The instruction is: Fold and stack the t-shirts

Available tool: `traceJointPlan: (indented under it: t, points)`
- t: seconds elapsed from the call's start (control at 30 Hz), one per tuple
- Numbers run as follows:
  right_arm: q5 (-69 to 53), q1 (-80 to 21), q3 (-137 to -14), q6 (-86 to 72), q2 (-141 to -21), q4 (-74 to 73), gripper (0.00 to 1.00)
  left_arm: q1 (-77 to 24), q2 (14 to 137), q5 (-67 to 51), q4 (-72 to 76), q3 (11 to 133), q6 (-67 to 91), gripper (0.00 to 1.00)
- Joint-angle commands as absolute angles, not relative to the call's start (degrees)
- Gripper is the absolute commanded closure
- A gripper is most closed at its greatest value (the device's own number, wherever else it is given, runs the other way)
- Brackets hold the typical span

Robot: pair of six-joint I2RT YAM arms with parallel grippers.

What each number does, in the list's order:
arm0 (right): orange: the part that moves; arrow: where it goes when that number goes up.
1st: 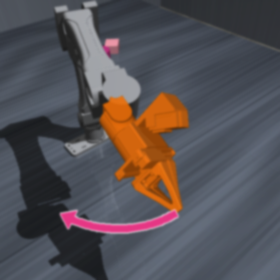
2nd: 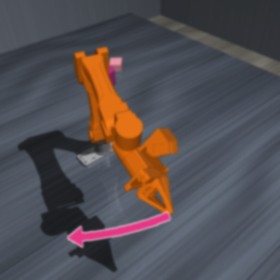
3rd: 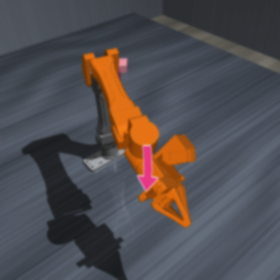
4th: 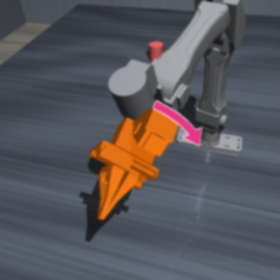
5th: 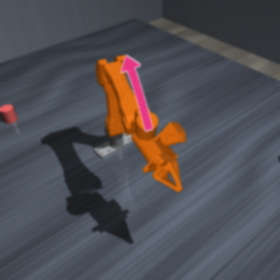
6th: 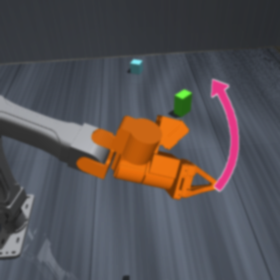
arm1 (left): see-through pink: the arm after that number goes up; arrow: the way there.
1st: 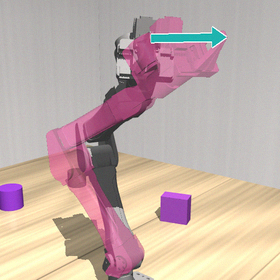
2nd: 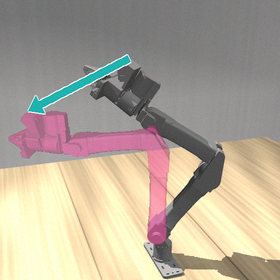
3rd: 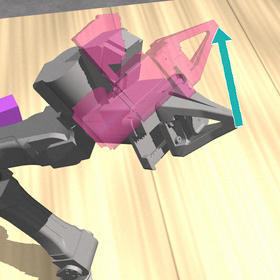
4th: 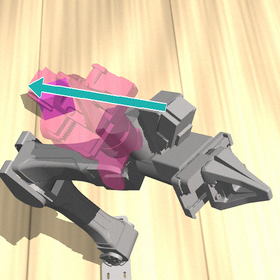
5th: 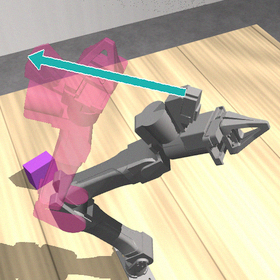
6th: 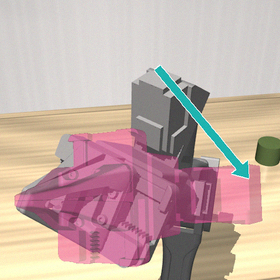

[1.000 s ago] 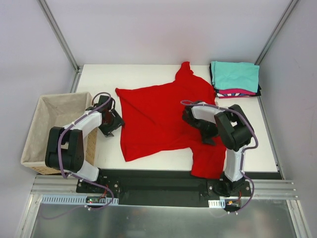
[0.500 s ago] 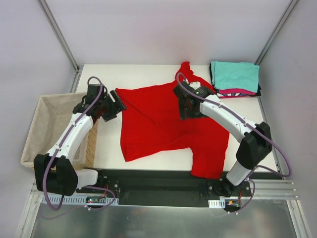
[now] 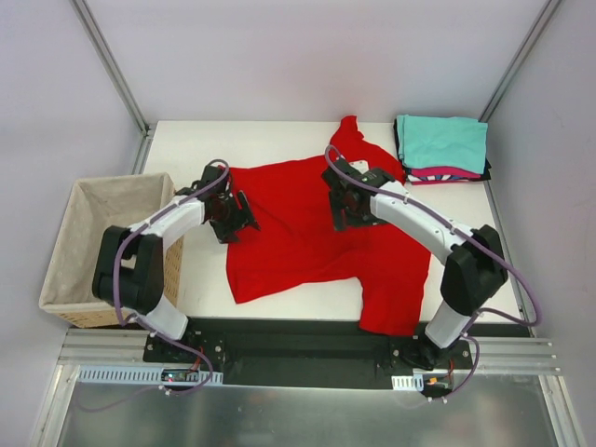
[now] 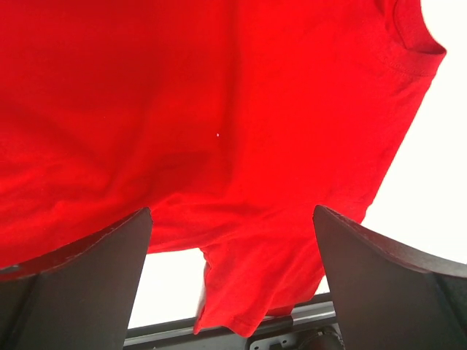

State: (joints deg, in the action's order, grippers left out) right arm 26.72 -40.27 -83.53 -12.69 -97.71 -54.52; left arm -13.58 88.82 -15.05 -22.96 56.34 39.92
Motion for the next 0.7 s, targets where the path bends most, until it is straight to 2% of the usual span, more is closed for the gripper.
traceJointPlan:
  t: [0.0, 0.2, 0.67]
  points:
    - [28.56, -39.99, -82.36, -11.51, -93.52, -54.32, 0.03, -14.76, 94.03, -14.95, -21.71, 58.27, 40.96, 0.33]
    - [30.14, -39.64, -79.98, -11.25, -89.57, -54.32, 0.03, -14.85, 98.95, -10.55, -21.62, 60.64, 42.10, 0.33]
    - [31.55, -36.39, -75.06, -9.41, -80.16, -54.84, 0.03, -11.78, 109.77, -8.79, -24.61, 72.86, 40.08, 0.34]
